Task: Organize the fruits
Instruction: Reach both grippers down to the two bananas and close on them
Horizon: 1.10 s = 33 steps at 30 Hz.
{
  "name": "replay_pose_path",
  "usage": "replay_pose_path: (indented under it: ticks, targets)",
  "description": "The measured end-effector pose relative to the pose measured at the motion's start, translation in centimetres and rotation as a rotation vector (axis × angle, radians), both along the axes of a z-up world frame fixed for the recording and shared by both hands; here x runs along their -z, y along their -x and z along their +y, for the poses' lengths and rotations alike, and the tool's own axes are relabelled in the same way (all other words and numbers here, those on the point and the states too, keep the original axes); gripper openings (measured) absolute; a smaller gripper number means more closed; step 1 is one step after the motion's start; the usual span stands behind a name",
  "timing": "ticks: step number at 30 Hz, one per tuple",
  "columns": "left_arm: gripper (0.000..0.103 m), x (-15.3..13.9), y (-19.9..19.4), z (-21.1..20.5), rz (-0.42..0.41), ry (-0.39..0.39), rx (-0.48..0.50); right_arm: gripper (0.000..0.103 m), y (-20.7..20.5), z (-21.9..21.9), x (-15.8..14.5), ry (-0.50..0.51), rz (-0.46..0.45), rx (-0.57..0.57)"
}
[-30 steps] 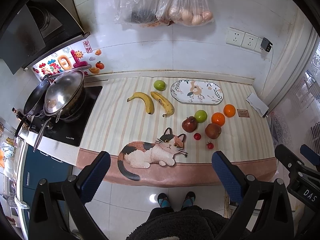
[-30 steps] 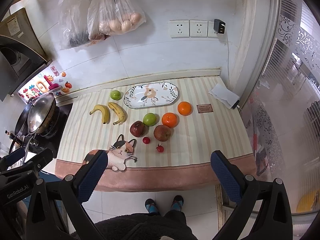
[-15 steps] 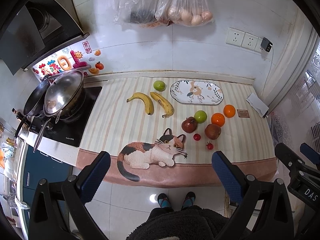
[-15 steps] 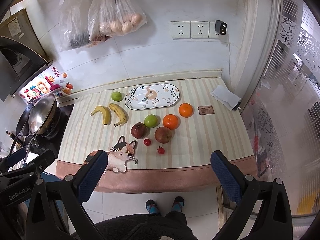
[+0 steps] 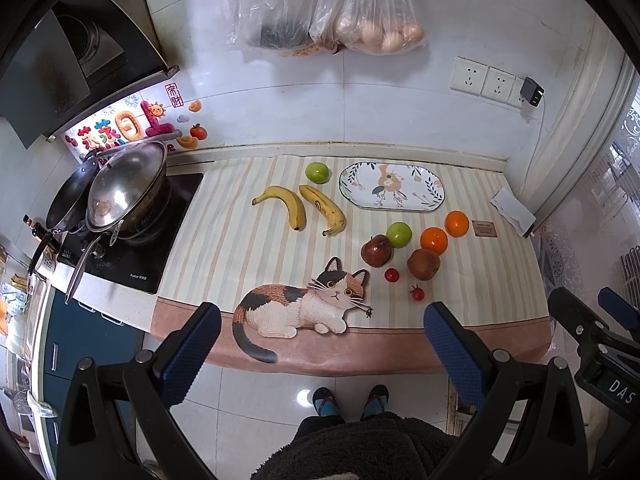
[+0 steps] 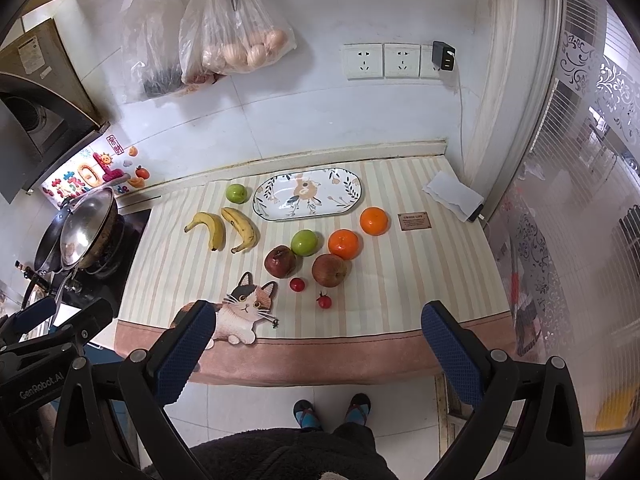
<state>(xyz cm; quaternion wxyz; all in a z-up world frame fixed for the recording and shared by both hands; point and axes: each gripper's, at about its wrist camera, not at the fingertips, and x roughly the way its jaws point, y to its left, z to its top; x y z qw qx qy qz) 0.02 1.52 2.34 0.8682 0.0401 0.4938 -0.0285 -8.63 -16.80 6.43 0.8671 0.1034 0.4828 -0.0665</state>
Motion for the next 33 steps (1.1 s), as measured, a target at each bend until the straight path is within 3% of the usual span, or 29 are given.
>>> replay_pose_path:
  ticks: [5,9,15,21,33]
  targets:
    - [0.103,0.0,-0.1,0.0,-0.009,-0.003,-0.003,0.103,0.0,-0.2,0.4,-0.014,-0.001,0.009]
    - [0.103,0.1,-2.4,0.2,-0.036,-0.012,-0.033,0.103,-0.9,-0.8,1.9,-0.064,0.012,0.022]
    - [0.103,3.3,-6.7,2.3,-0.029,-0.061,-0.087,0.103,-4.0,-0.6,5.6,-0.170,0.060,0.017]
    - [0.103,7.5,-11.1,6.1,0.020,-0.094,-0.149,0.103,-9.6,1.4,10.0,-0.223,0.102,-0.026]
    - [0.103,15.0,-19.8,11.3,0.118,-0.109,-0.203,0.103,-24.1,7.9,18.3,-0.220,0.154,-0.133]
